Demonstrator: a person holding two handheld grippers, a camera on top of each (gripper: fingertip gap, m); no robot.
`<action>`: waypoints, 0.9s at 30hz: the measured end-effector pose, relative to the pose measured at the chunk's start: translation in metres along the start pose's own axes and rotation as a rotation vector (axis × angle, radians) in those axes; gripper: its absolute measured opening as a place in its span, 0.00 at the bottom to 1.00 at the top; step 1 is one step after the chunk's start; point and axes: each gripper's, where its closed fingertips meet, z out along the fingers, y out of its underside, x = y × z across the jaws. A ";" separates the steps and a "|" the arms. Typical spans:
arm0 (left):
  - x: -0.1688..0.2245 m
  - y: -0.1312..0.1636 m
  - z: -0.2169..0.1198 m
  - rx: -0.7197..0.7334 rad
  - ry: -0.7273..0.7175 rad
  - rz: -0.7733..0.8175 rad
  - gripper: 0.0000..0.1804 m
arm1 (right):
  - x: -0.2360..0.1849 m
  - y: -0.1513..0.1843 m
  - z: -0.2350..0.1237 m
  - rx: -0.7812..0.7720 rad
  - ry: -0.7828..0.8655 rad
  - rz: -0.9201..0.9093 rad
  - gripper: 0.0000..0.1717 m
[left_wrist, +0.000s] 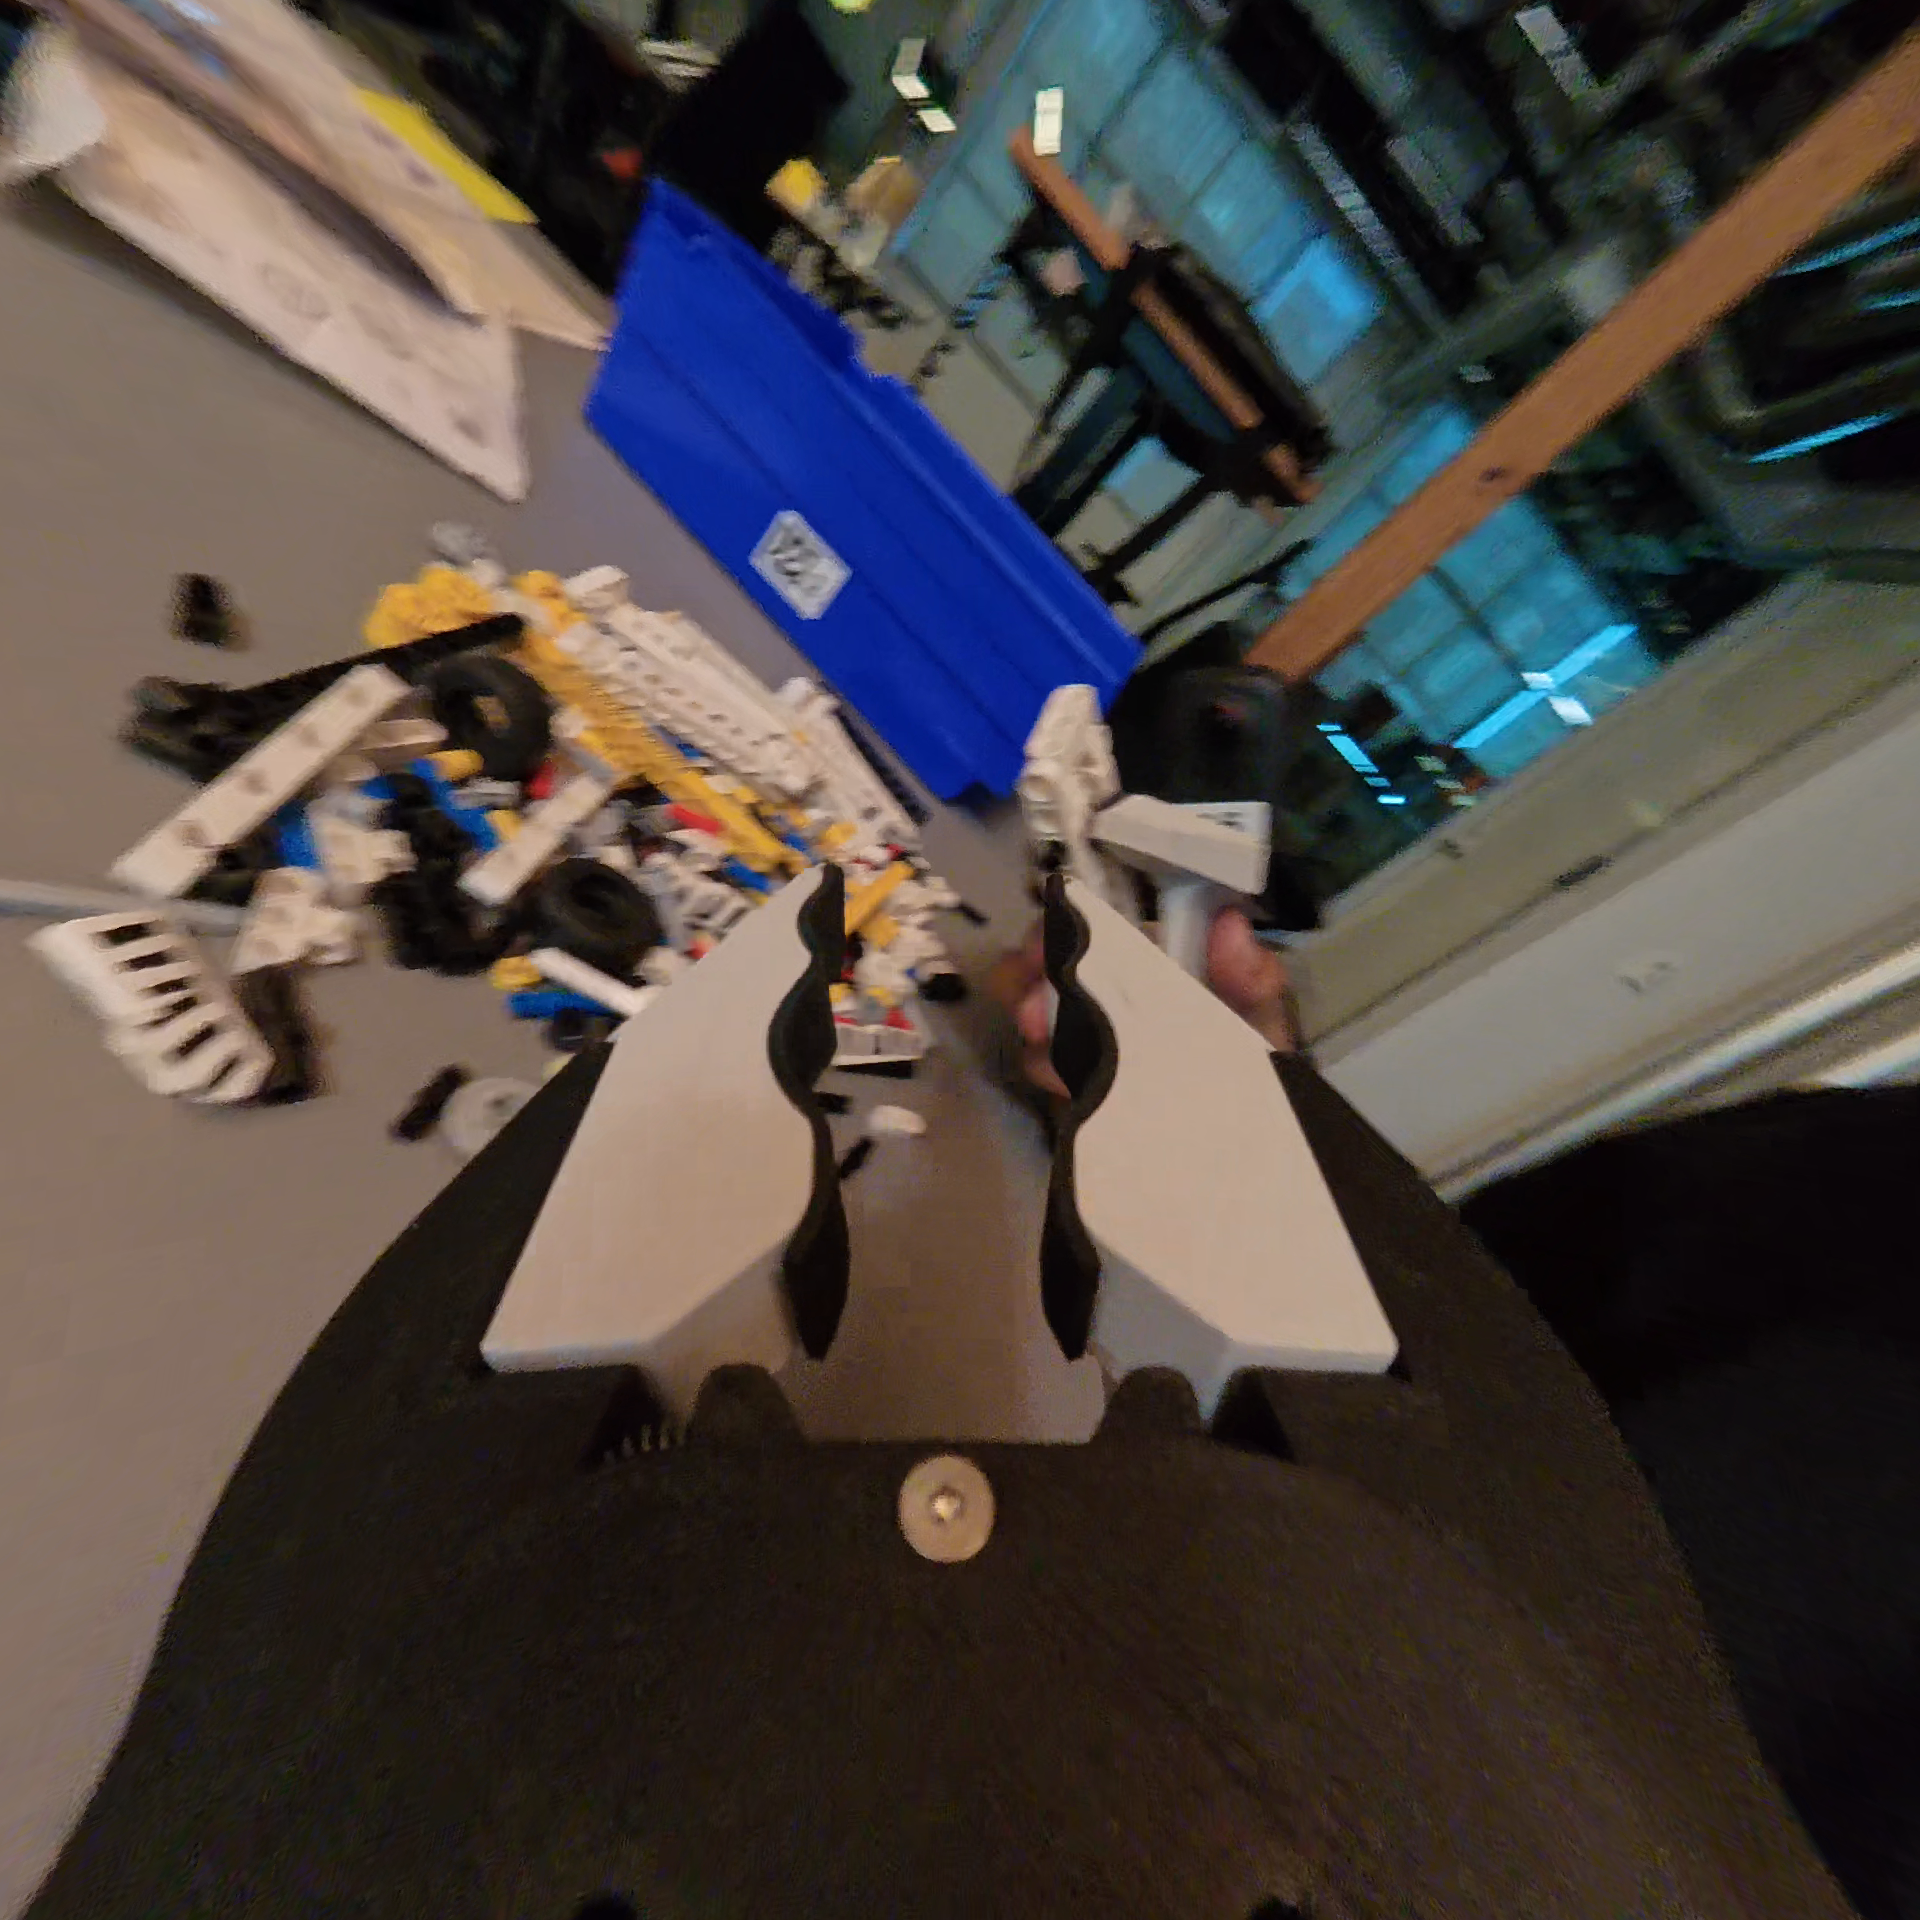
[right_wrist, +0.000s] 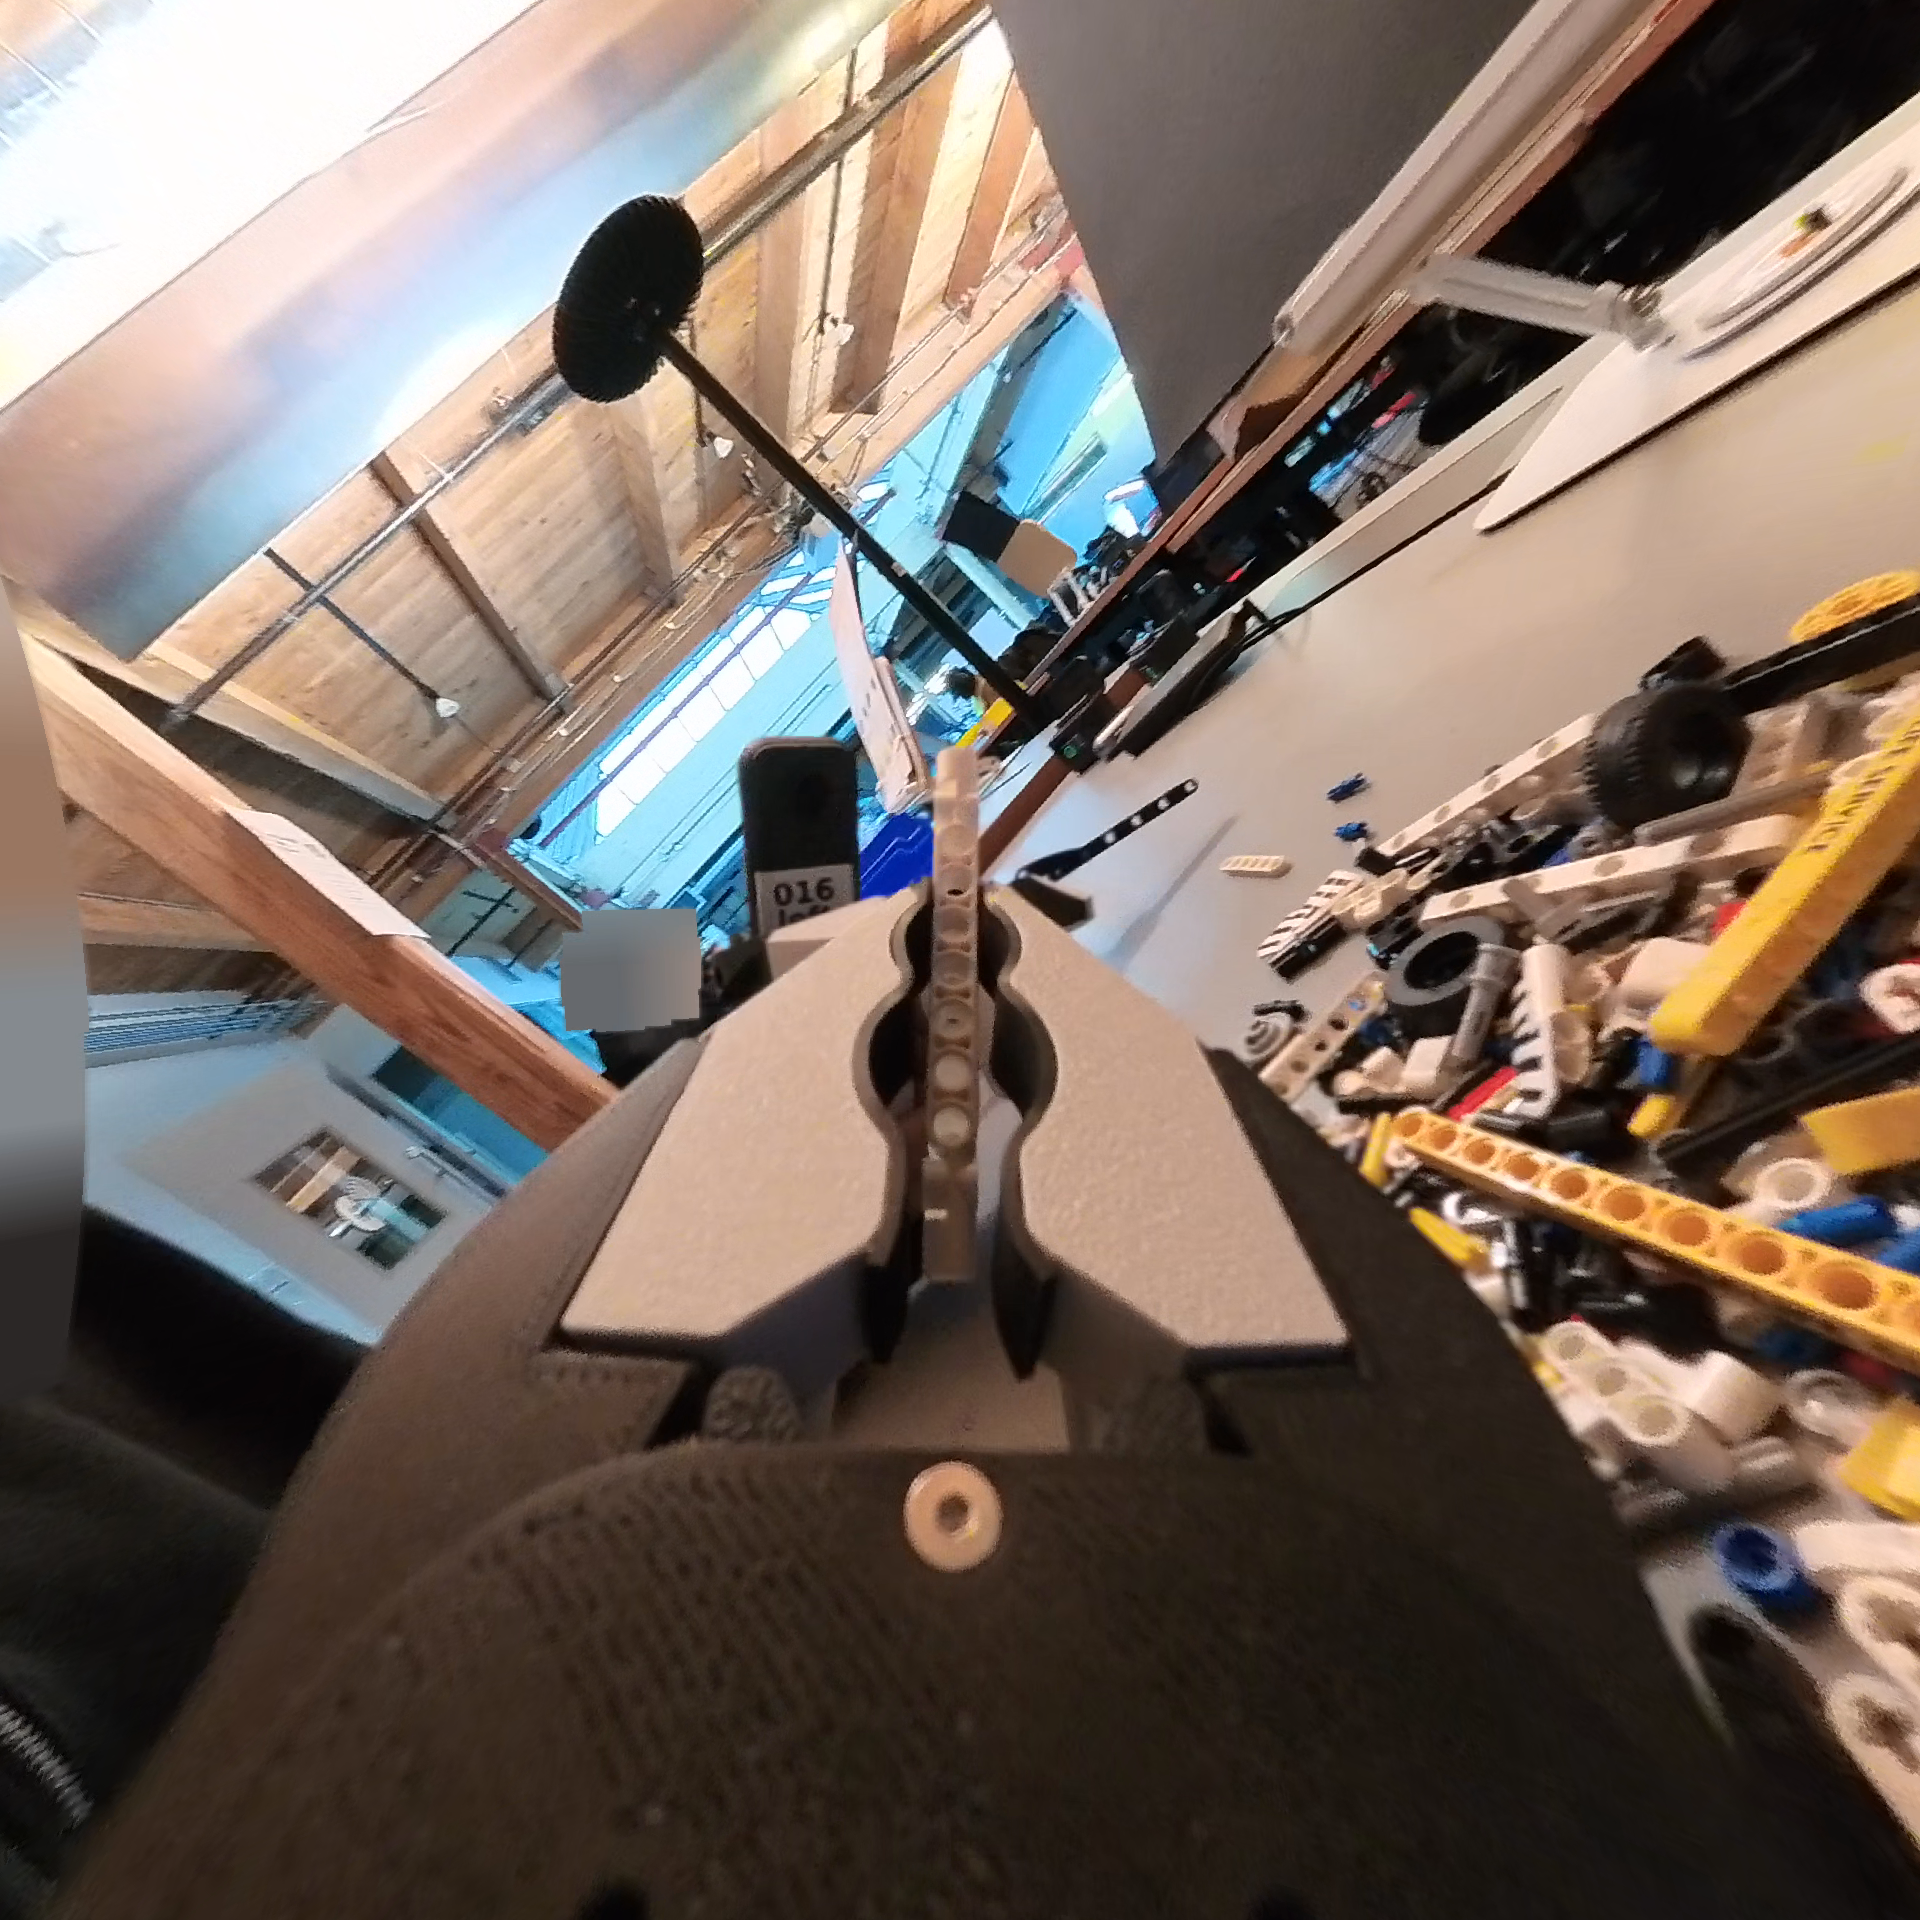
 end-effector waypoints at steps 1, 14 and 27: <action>0.010 0.001 0.000 0.006 0.064 -0.017 0.20 | -0.002 0.003 0.001 -0.009 -0.014 0.011 0.02; 0.026 0.003 -0.016 0.112 0.250 -0.127 0.03 | -0.014 0.025 0.013 -0.113 -0.063 -0.008 0.02; 0.028 0.001 -0.016 0.125 0.286 -0.171 0.03 | -0.016 0.017 0.012 -0.019 -0.060 0.013 0.02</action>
